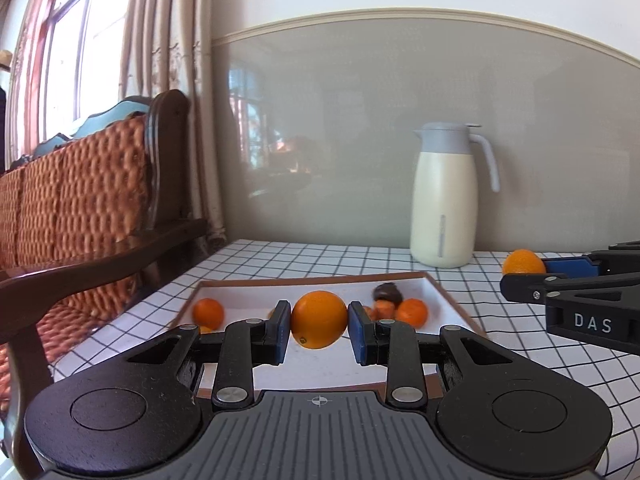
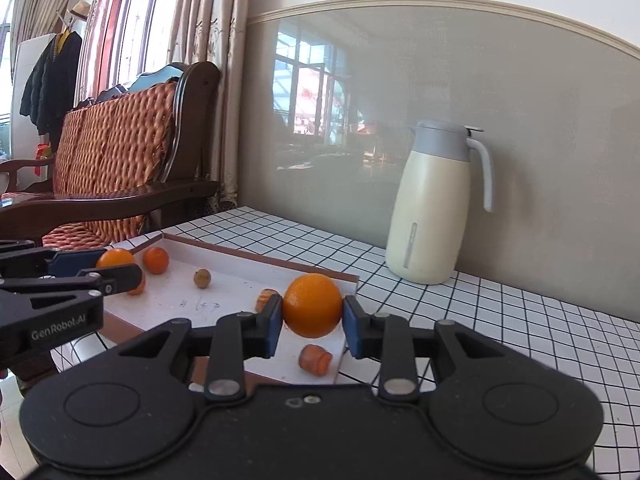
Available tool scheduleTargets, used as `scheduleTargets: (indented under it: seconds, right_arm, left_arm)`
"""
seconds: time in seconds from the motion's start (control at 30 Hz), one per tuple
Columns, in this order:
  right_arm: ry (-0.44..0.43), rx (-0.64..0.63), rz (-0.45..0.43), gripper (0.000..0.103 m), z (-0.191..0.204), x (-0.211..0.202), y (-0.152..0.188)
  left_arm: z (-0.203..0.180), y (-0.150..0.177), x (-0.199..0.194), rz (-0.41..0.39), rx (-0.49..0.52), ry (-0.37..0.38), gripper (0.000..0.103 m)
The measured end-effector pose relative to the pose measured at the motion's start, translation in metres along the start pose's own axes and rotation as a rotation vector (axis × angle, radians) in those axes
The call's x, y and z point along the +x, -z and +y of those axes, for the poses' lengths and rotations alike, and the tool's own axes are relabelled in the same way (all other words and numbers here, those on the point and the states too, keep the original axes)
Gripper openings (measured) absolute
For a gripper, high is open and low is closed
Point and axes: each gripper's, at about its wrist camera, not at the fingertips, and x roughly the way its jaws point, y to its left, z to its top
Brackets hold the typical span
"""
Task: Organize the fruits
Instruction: 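Carry both small oranges over the brown box with both grippers, then open both grippers to drop the small oranges into the box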
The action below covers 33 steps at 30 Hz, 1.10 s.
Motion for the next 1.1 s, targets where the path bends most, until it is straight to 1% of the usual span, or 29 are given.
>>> scheduleTargets:
  seconds: [0.27, 0.47, 0.67, 0.93, 1.03, 1.1]
  right_arm:
    - [-0.020, 0.008, 0.001, 0.023, 0.010, 0.008, 0.001]
    - [-0.014, 0.018, -0.010, 0.024, 0.012, 0.016, -0.002]
    - [-0.008, 0.022, -0.012, 0.024, 0.013, 0.028, -0.004]
    - [0.009, 0.031, -0.009, 0.024, 0.008, 0.050, -0.008]
    - [0.013, 0.053, 0.009, 0.024, 0.005, 0.060, -0.007]
    - [0.019, 0.057, 0.016, 0.024, 0.004, 0.066, -0.007]
  left_arm:
    - [0.021, 0.003, 0.003, 0.004, -0.014, -0.033, 0.031]
    - [0.038, 0.002, 0.005, -0.007, -0.022, -0.066, 0.031]
    - [0.059, 0.001, 0.014, -0.003, -0.033, -0.104, 0.031]
    - [0.073, -0.002, 0.037, 0.015, -0.025, -0.110, 0.031]
    - [0.079, -0.002, 0.048, 0.022, -0.016, -0.121, 0.031]
    - [0.084, -0.001, 0.055, 0.034, -0.030, -0.122, 0.031]
